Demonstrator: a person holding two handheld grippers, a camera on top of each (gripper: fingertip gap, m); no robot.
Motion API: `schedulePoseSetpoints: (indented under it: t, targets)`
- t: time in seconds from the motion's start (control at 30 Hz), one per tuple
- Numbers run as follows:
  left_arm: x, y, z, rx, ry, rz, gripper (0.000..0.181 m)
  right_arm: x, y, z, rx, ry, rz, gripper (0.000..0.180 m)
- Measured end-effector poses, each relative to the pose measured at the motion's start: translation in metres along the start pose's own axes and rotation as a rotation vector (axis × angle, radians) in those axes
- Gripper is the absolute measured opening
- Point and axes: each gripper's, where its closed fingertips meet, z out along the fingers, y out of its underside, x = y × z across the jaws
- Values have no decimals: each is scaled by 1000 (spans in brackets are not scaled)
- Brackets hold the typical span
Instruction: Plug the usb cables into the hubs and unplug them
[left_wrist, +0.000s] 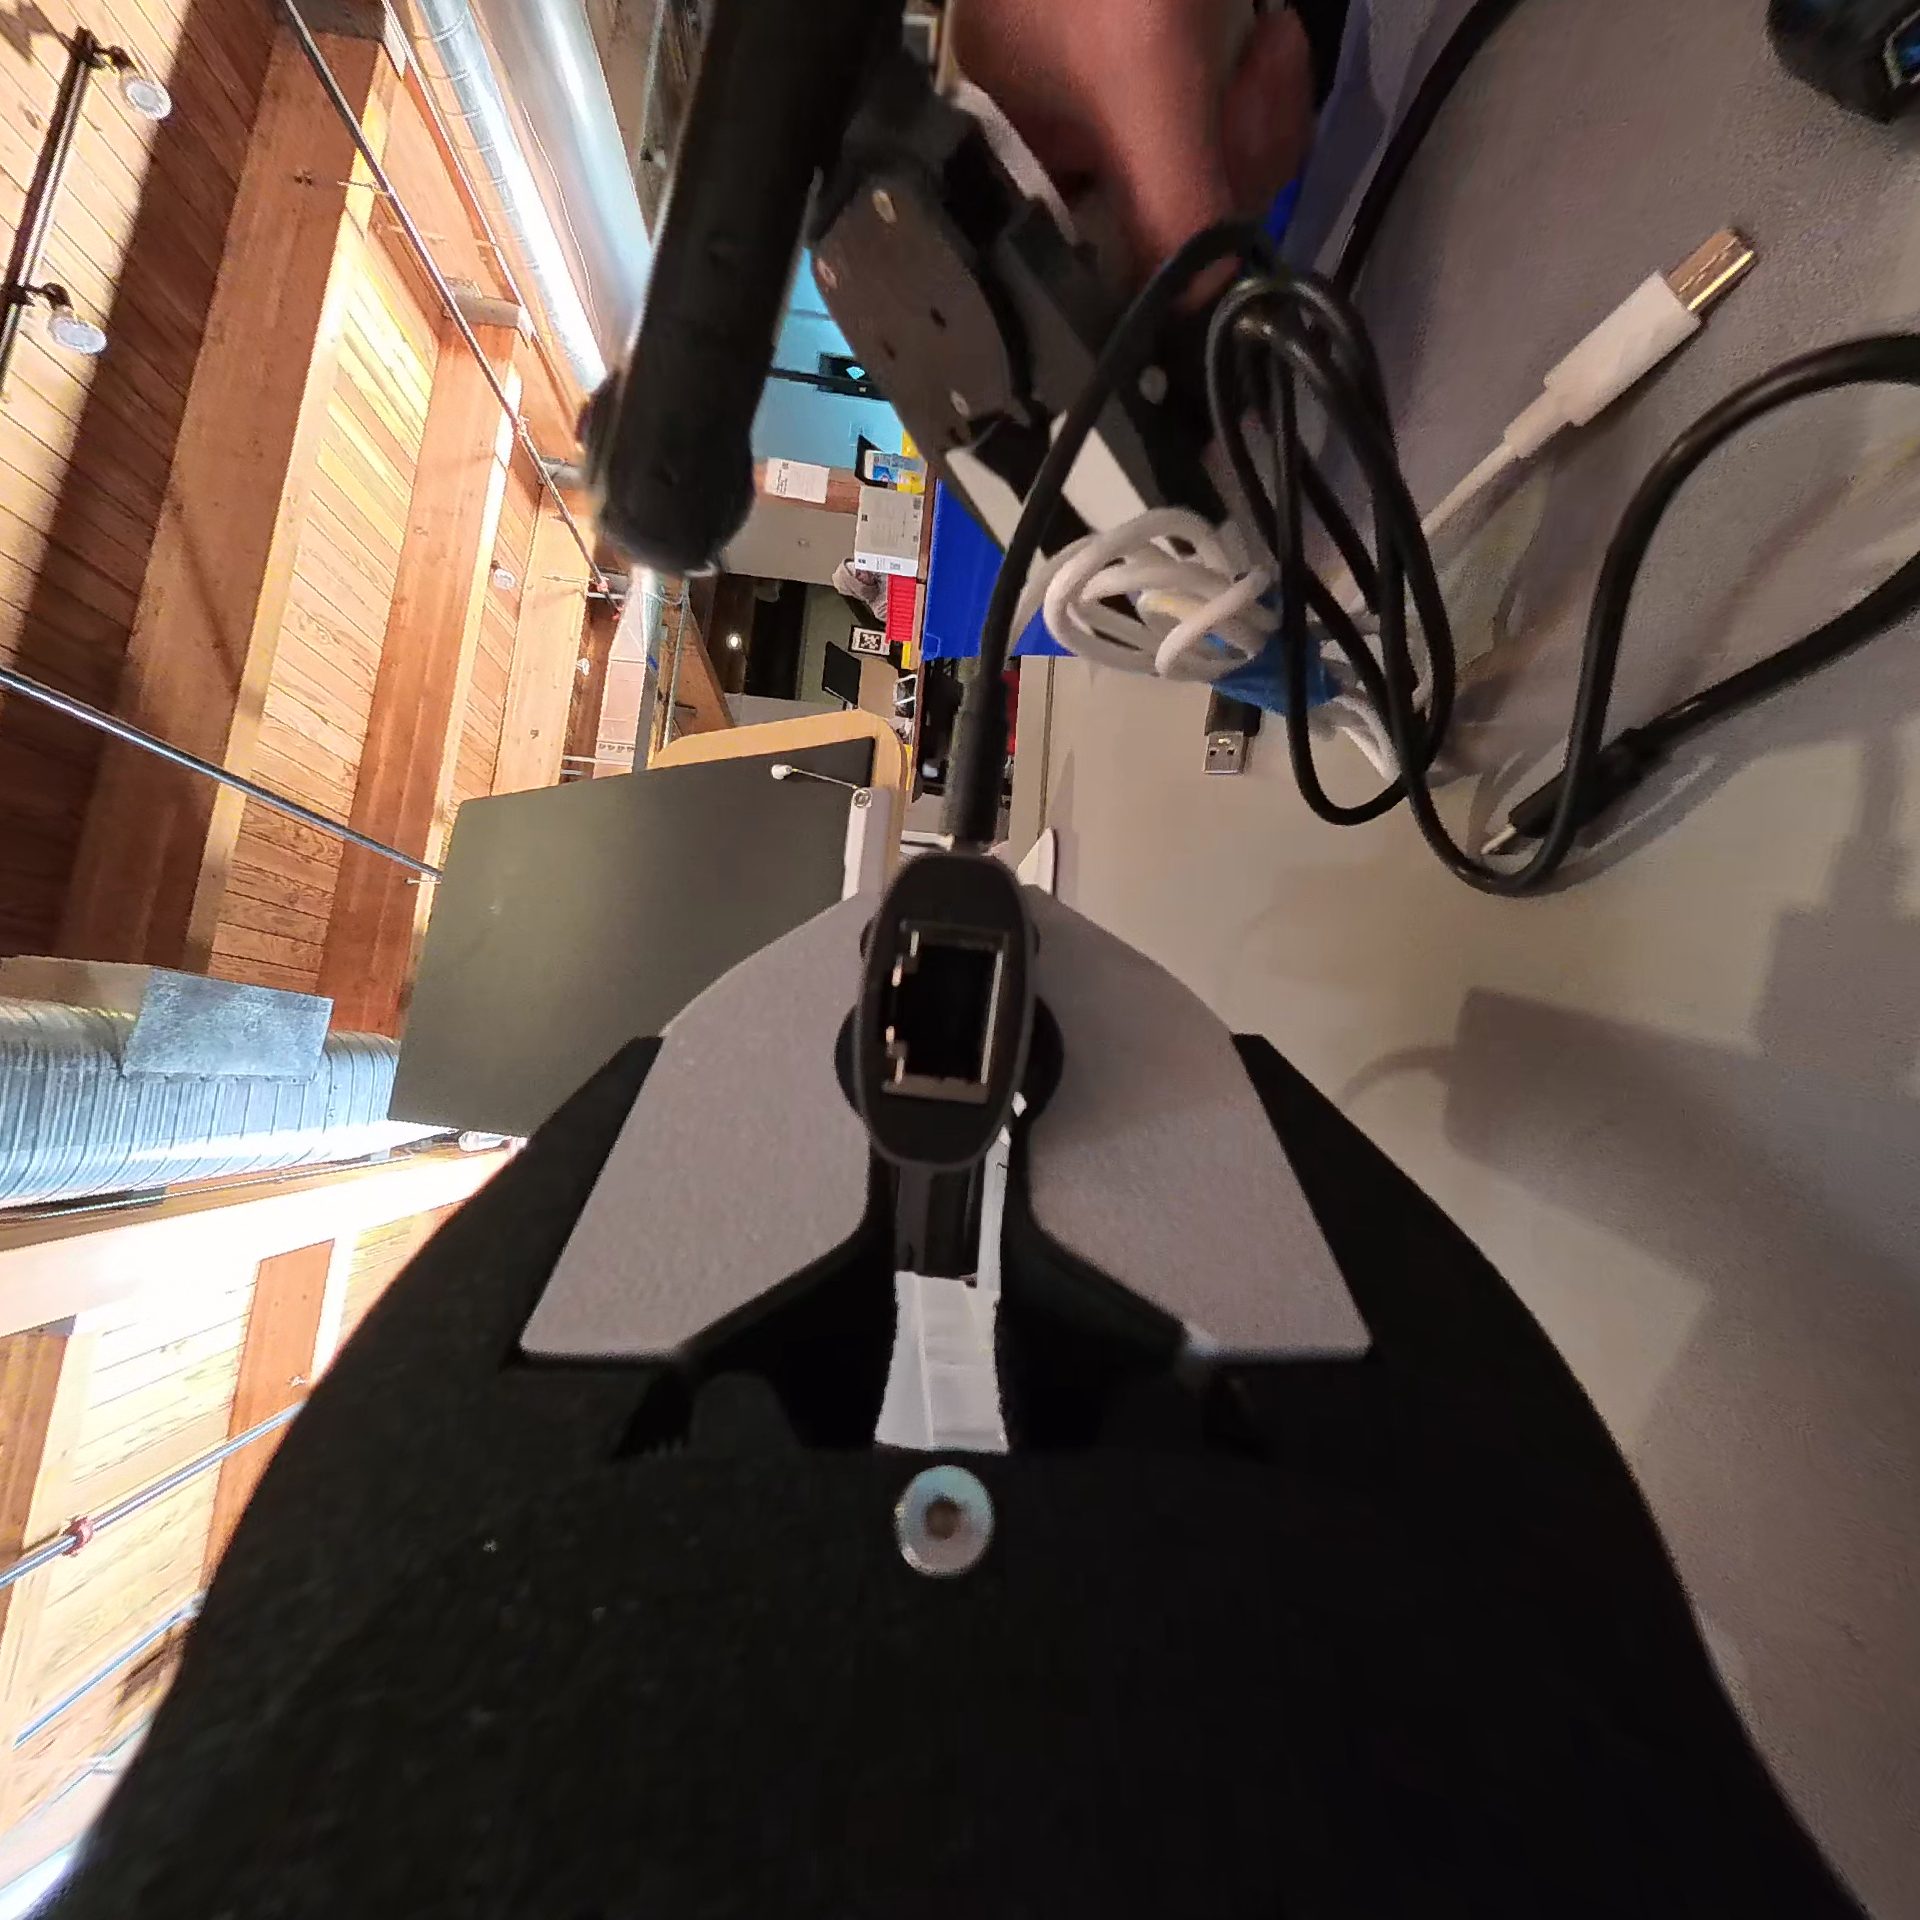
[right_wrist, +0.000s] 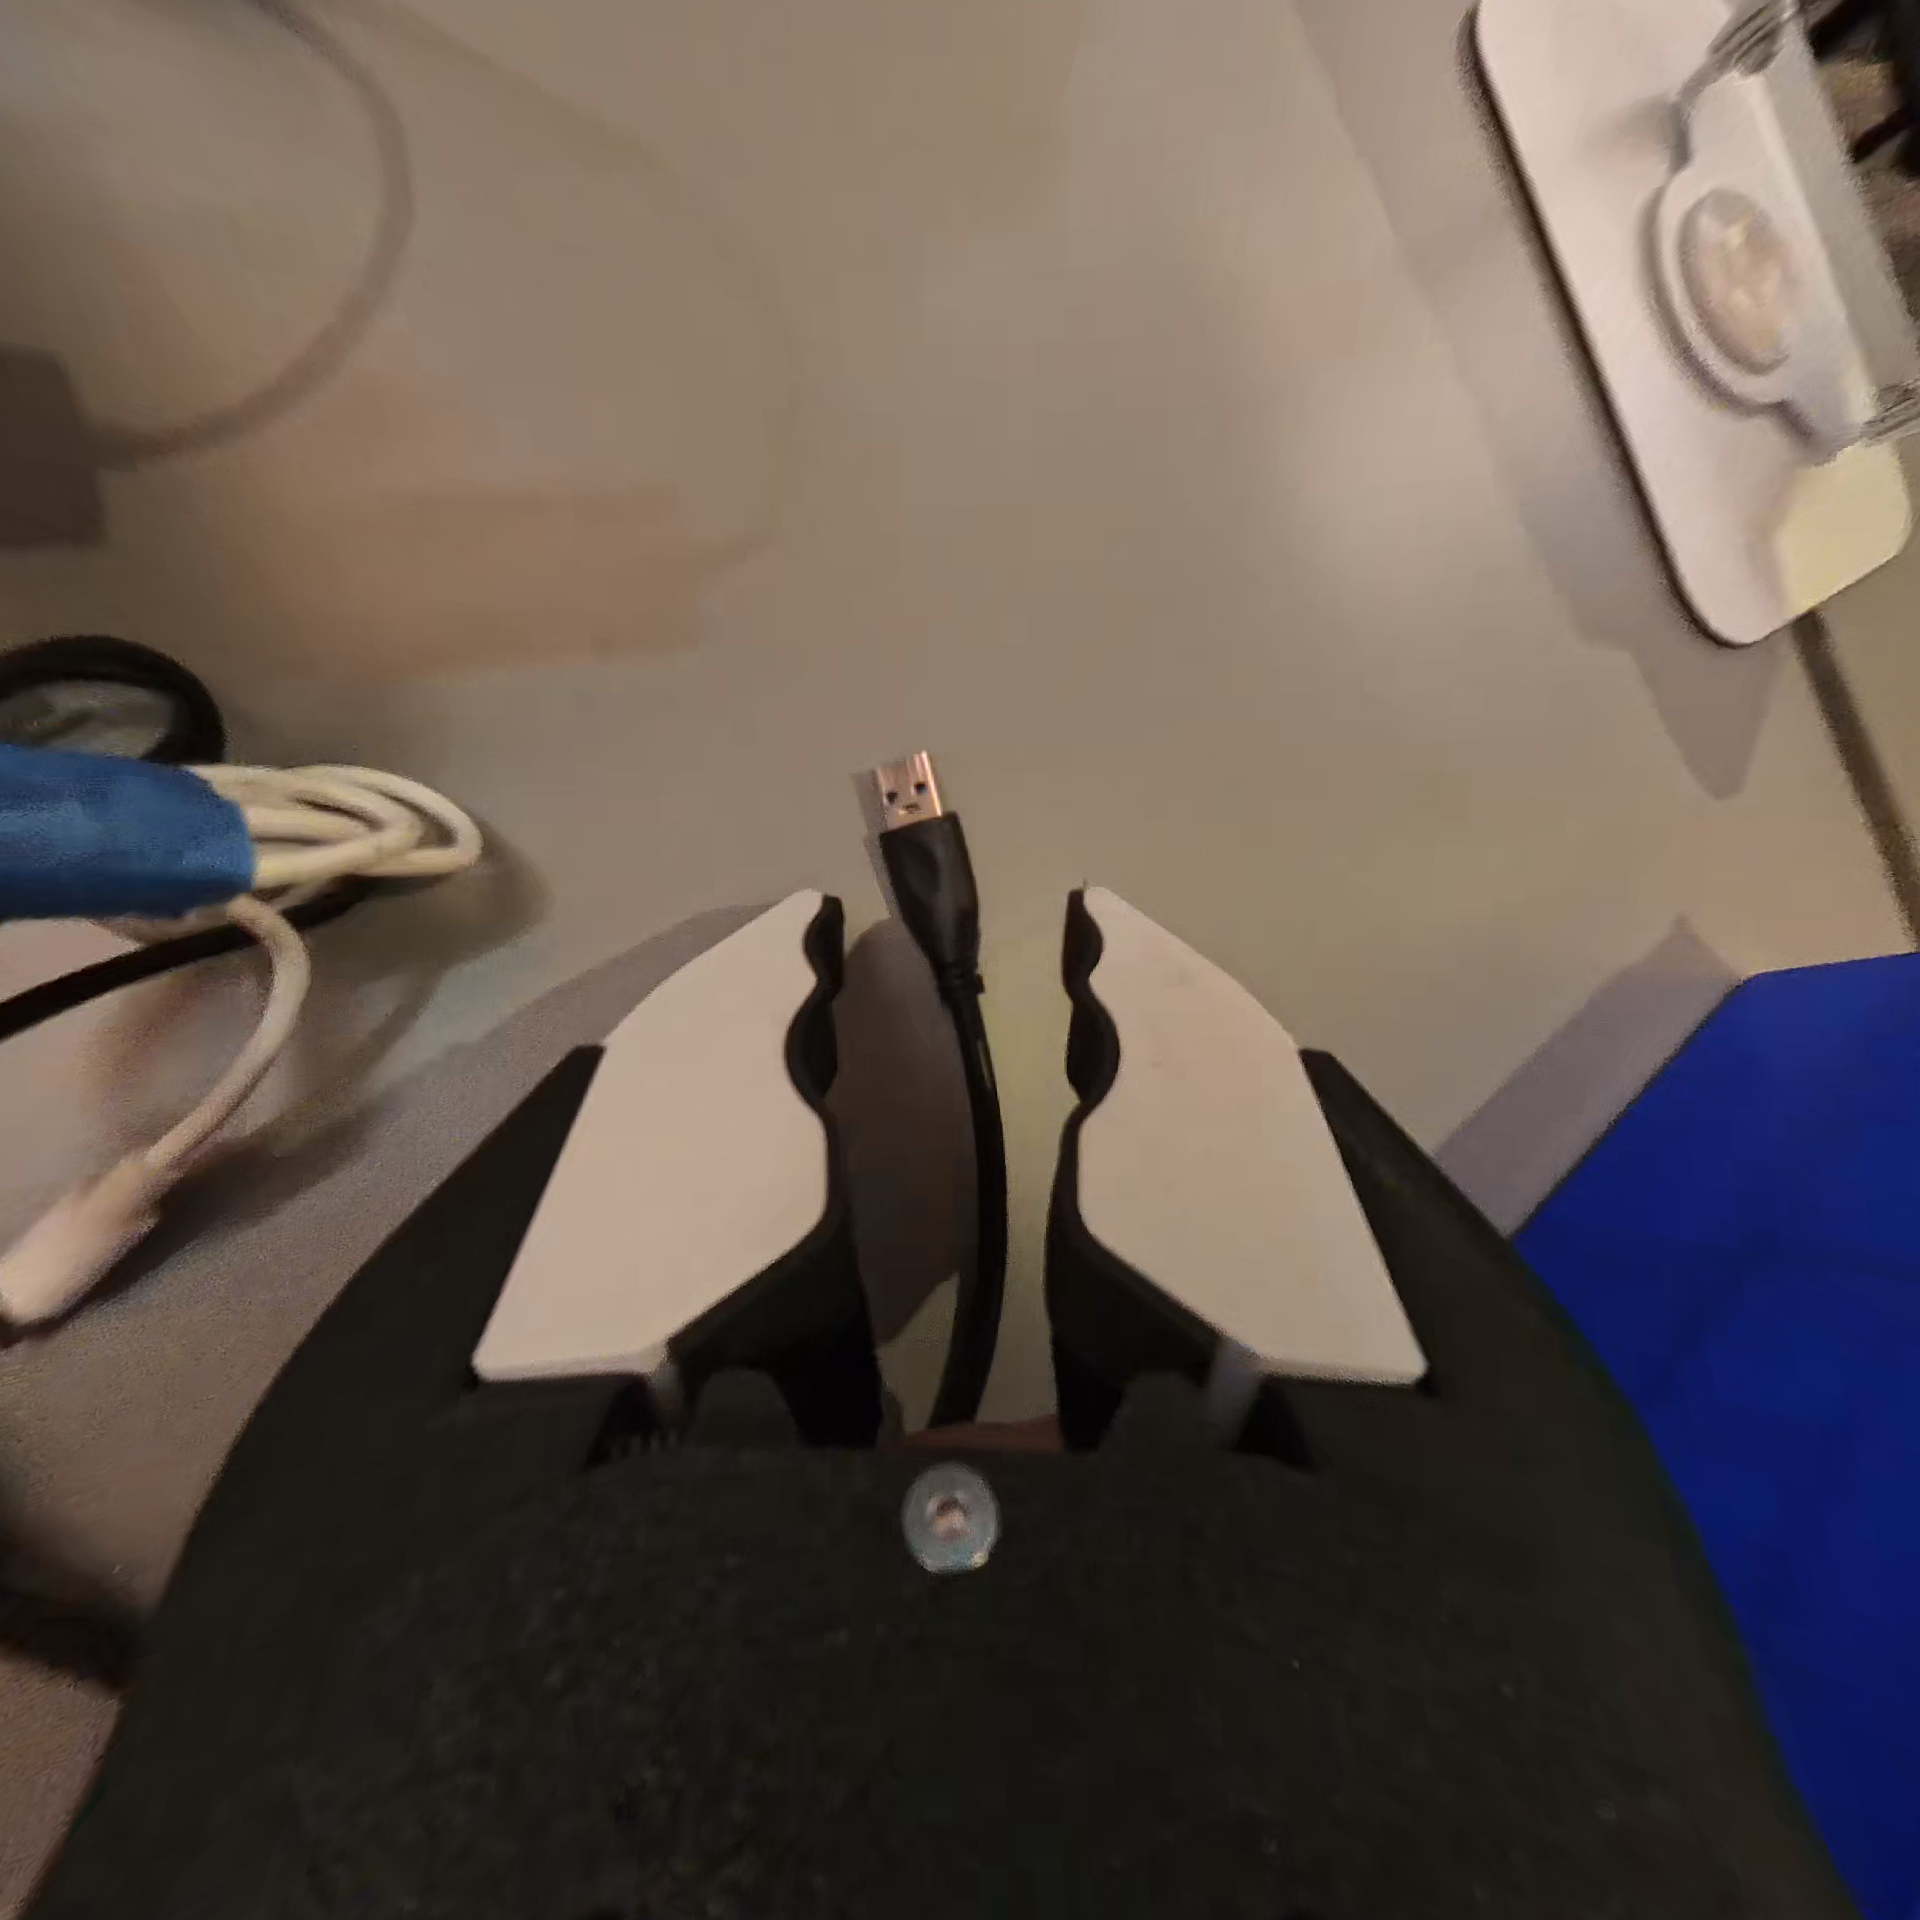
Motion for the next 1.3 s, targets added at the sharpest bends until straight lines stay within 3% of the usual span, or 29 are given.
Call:
schedulePoseSetpoints:
  t: [0.03,0.1,0.23,0.43,0.5,0.63,0.77,0.83,1.0,1.17,1.27,1.3]
  targets:
    - [0,0,0,2,2,-2,17,-1,1,4,-17,23,-20,40]
    - [0,0,0,4,3,-2,17,4,5,14,-31,77,3,16]
    - [-1,0,-1,3,2,-12,18,5,4,16,-19,85,12,16]
    - [0,3,1,-2,3,-39,17,6,7,13,-6,-17,194,15]
    - [0,5,2,-5,2,-57,17,4,-4,0,55,-87,252,0]
    - [0,8,3,-12,0,-64,17,9,-13,-28,52,-143,263,0]
    - [0,8,3,-15,1,-71,17,-9,-8,-32,11,-219,227,0]
    - [0,8,3,-14,4,-67,17,-12,1,-24,-17,-163,205,17]
    - [1,5,3,-10,7,-53,17,-2,19,-16,20,-43,289,18]
    - [1,6,2,-8,9,-69,17,-22,29,-17,42,-215,443,27]
    - [2,6,4,-3,15,-88,17,-22,30,-13,43,-200,376,5]
    - [2,6,4,-2,15,-91,17,-22,30,-13,33,-210,387,6]
